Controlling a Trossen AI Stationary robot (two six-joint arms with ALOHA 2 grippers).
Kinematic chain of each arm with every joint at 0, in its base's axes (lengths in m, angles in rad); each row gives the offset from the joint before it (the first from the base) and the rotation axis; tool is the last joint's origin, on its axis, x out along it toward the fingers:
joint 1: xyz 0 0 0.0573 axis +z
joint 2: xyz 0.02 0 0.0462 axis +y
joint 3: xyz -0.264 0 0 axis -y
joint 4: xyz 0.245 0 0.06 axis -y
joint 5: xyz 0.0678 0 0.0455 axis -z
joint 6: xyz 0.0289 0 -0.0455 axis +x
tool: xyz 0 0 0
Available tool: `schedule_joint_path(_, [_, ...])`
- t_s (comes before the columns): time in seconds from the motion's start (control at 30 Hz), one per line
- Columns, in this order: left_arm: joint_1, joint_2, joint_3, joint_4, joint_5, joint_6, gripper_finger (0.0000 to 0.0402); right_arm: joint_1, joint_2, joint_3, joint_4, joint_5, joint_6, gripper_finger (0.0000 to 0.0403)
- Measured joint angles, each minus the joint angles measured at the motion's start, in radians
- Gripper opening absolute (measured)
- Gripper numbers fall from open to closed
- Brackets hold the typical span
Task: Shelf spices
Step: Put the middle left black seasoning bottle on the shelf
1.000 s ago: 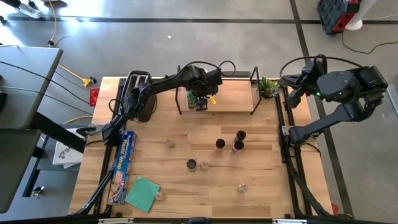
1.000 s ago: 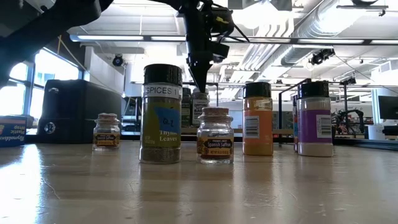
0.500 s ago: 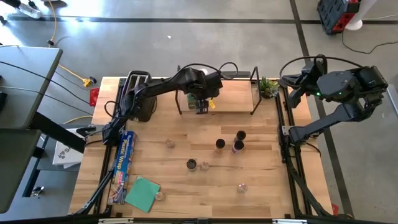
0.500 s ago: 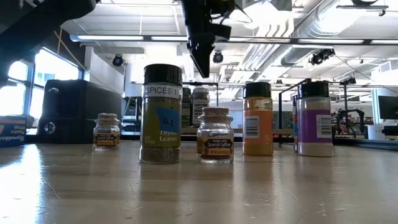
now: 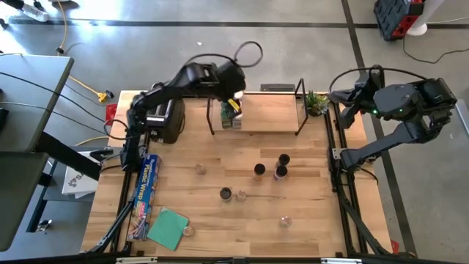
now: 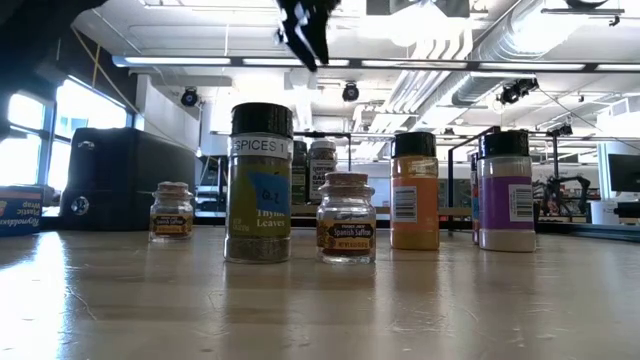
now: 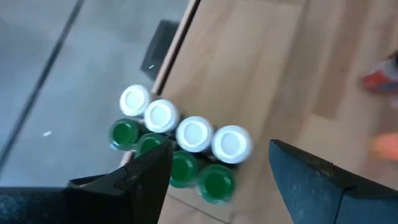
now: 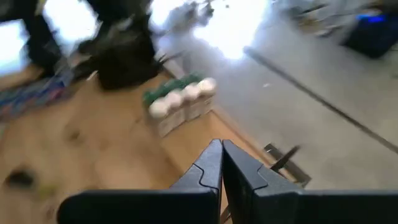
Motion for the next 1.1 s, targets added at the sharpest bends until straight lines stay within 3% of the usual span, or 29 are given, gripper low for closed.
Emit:
schedule_joint_path(0.1, [-0.018,-0.048,0.0,-0.007,0.035,-0.04,0.0262,0.024,-0.03,-0.08,0.027,-0.182,-0.049,0.0005])
schedule_joint_path(0.23, [-0.067,-0.105,0.0,-0.028,-0.034,-0.101,0.0262,0.048,-0.108,-0.303,0.174,-0.444,-0.074,0.0005])
schedule_joint_path(0.37, [-0.129,-0.139,0.0,-0.078,-0.121,-0.21,0.0262,0.045,-0.158,-0.546,0.326,-0.593,-0.095,0.0023])
schedule_joint_path(0.5, [-0.202,-0.144,0.0,-0.133,-0.142,-0.325,0.0262,0.025,-0.145,-0.751,0.527,-0.74,-0.172,0.0074])
schedule_joint_path(0.63, [-0.278,-0.141,-0.001,-0.201,-0.168,-0.426,0.0262,-0.018,-0.079,-0.889,0.771,-0.809,-0.218,0.0139])
schedule_joint_path(0.83, [-0.379,-0.155,-0.001,-0.239,-0.219,-0.562,0.0262,-0.104,0.081,-0.939,1.057,-0.929,-0.316,0.0233])
schedule_joint_path(1.0, [-0.425,-0.193,-0.001,-0.24,-0.244,-0.631,0.0262,-0.158,0.205,-0.939,1.113,-0.995,-0.394,0.0289])
schedule_joint_path(1.1, [-0.435,-0.213,-0.001,-0.24,-0.272,-0.645,0.0262,-0.172,0.268,-0.939,1.118,-0.963,-0.452,0.0307])
